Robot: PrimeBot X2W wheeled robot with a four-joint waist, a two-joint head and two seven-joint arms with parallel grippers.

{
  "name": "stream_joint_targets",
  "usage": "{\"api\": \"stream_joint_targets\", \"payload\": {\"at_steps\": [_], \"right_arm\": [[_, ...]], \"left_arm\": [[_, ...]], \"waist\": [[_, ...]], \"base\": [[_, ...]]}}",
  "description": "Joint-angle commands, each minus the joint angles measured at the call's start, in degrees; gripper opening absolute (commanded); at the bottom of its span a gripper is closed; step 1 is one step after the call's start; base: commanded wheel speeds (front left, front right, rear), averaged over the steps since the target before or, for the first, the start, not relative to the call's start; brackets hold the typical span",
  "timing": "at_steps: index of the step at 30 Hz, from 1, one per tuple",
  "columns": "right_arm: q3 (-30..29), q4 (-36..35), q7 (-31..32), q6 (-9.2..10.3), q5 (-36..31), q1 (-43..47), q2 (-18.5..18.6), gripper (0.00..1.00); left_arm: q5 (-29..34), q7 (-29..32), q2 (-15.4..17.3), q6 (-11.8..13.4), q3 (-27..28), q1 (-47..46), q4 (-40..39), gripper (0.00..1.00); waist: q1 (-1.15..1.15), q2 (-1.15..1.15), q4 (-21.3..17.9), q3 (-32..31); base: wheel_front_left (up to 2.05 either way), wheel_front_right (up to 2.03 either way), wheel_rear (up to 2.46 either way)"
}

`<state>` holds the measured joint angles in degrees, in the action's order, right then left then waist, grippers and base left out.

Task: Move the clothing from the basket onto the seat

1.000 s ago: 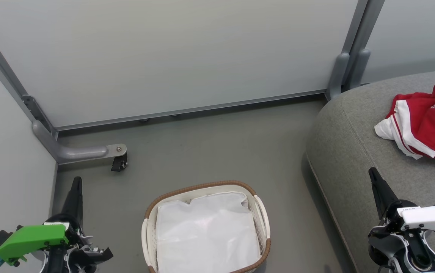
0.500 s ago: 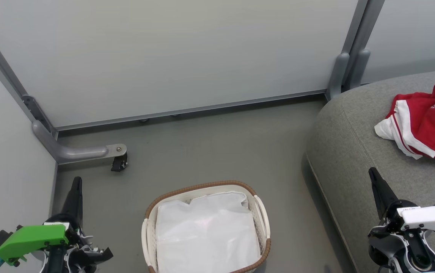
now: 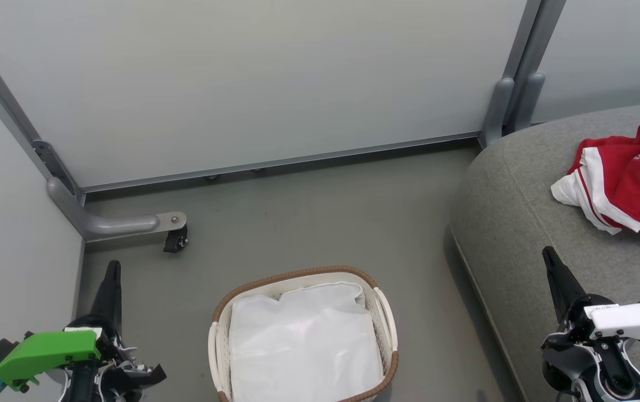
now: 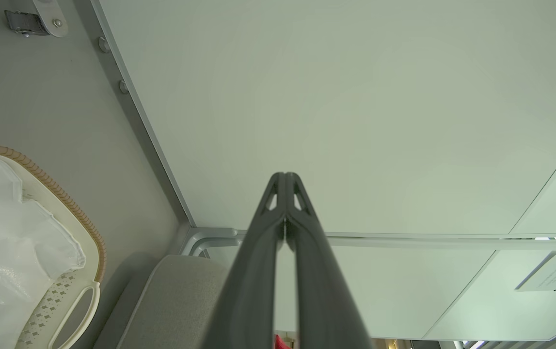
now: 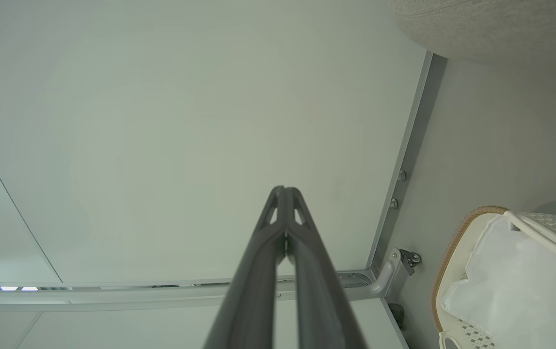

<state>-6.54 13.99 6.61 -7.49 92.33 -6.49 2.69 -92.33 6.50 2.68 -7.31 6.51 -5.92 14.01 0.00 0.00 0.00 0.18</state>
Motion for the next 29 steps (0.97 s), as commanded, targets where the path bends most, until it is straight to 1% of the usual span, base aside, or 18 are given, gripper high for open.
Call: {"api": "stream_joint_targets", "payload": {"at_steps": [1,29], "right_arm": [[-0.09,-0.15,0.07,0.0,0.18,0.63,0.36,0.0],[-0.09,-0.15,0.07,0.0,0.19,0.64,0.36,0.0]], "left_arm": [[-0.18,0.26,0.38,-0.34,0.11,-0.6,-0.09,0.0],[-0.18,0.26,0.38,-0.33,0.1,-0.6,-0.09,0.0]], "waist": [[0.0,0.0,0.0,0.0],[0.0,0.0,0.0,0.0]], "base": [[0.0,0.0,0.0],[0.0,0.0,0.0]]}}
